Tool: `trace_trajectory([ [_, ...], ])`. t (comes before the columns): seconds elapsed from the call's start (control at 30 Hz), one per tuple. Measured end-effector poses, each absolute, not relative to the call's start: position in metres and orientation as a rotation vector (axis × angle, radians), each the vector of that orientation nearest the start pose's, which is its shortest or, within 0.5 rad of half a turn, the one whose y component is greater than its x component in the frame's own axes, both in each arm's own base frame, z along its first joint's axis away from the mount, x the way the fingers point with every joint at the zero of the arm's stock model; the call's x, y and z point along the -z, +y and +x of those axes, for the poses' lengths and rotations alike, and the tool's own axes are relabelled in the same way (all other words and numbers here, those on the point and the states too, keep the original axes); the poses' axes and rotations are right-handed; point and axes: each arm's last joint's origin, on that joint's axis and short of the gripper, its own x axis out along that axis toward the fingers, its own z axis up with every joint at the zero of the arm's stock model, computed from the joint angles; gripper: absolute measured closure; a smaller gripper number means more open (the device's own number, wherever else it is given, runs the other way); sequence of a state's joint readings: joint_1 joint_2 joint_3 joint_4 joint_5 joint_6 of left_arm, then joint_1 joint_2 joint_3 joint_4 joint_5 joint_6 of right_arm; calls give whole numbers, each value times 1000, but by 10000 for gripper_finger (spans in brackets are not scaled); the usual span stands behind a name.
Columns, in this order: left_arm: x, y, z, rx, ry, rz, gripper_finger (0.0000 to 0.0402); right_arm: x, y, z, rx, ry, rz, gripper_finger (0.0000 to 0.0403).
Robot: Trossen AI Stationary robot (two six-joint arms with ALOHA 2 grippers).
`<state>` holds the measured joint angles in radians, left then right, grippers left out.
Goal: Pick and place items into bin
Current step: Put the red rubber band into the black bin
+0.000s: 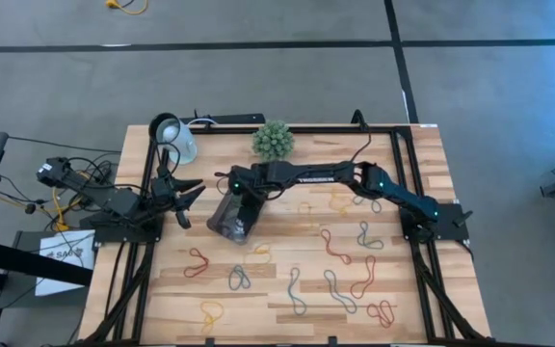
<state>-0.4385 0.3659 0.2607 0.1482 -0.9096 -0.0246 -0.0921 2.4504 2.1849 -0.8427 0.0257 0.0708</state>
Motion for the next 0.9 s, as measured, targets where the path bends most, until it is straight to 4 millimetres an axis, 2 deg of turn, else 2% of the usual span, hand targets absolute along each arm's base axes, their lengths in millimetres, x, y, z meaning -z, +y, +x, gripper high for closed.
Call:
trace_trajectory([
  [0.13,-236,-26,108,-470,-40,-53,315,-198,-45,520,135,1068,90,295],
  [0.23,-236,-26,108,-470,-41,-57,315,-220,-39,521,111,1035,69,295],
  [0.33,-236,-26,108,-470,-42,-57,315,-236,-32,515,97,1038,61,295],
  [0.4,-236,-26,108,-462,-42,-58,315,-246,-30,505,93,1075,62,295],
  [0.53,-236,-26,108,-454,-42,-57,315,-278,-20,486,92,1088,81,296],
  [0.7,-236,-26,108,-455,-46,-61,315,-330,-2,462,53,986,66,296],
  [0.9,-240,-28,109,-381,-80,-70,315,-397,12,419,28,841,50,296],
])
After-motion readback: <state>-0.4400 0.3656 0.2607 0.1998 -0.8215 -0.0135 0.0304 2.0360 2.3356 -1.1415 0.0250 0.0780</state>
